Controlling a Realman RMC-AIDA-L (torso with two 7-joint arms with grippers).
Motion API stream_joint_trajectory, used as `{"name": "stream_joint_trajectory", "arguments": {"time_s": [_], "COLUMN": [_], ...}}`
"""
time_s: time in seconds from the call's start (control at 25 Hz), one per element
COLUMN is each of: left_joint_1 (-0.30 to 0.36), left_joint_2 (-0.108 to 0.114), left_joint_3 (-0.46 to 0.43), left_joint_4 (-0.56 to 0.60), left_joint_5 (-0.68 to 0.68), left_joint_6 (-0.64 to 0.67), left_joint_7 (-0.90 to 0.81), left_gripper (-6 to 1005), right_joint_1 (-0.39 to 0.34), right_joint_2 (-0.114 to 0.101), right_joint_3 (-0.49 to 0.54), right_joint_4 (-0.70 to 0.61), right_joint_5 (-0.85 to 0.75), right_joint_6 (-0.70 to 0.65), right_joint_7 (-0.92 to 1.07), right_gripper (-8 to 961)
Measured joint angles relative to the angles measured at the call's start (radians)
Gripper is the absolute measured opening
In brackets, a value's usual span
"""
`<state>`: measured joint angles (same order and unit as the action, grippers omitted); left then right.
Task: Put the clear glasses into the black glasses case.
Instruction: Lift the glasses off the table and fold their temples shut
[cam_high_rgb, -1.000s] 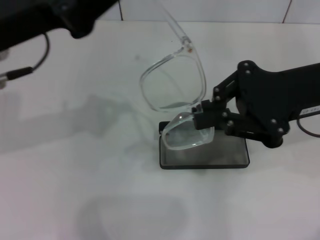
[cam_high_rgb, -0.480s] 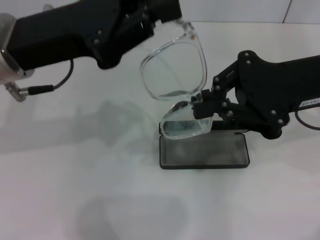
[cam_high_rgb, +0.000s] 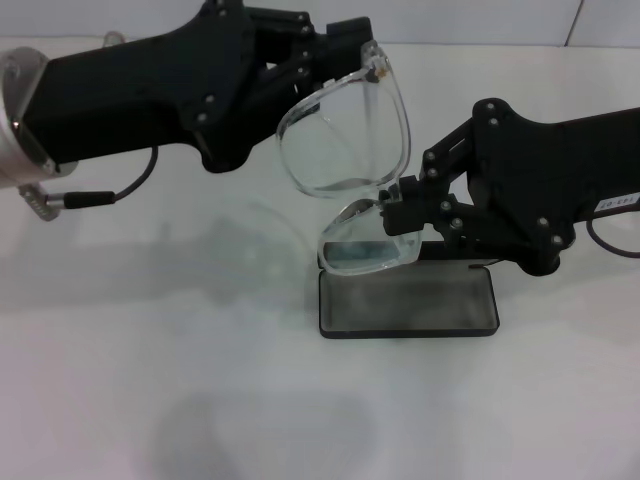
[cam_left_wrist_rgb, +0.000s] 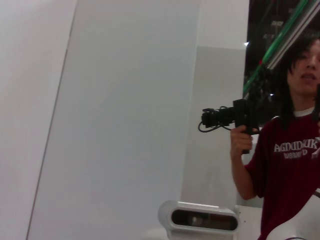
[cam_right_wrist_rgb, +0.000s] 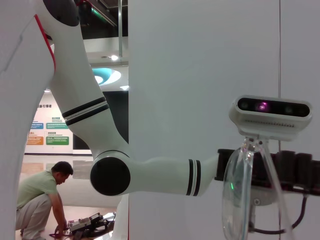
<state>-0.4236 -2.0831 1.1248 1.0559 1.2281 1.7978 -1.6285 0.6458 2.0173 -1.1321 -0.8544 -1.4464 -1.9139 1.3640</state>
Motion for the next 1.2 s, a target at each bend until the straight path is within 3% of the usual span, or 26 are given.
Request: {"name": "stream_joint_trajectory", "arguments": {"time_s": [0.44, 0.88, 1.2], "left_joint_1": [-0.002, 0.017, -0.008], "left_joint_2": [-0.003, -0.003, 0.003], "left_joint_3": [-0.007, -0.278, -0.323], "left_joint_4": [-0.007, -0.066, -0.208], "left_joint_5": [0.005, -0.029, 0.013], "left_joint_6": [0.022, -0.035, -0.052], "left_joint_7": [0.007, 0.047, 0.076], "left_gripper": [33, 33, 34], "right_joint_1": [-0.010, -0.058, -0.064], "right_joint_2": [0.002, 0.001, 0.005], "right_joint_3": [0.000, 0.000, -0.013], "right_joint_4": [0.002, -0.006, -0.017], "right_joint_5": [0.012, 0.061, 0.105], "right_joint_6": [-0.010, -0.083, -0.236], "right_joint_7": [0.000, -0.093, -0.224], "right_gripper": [48, 48, 48]}}
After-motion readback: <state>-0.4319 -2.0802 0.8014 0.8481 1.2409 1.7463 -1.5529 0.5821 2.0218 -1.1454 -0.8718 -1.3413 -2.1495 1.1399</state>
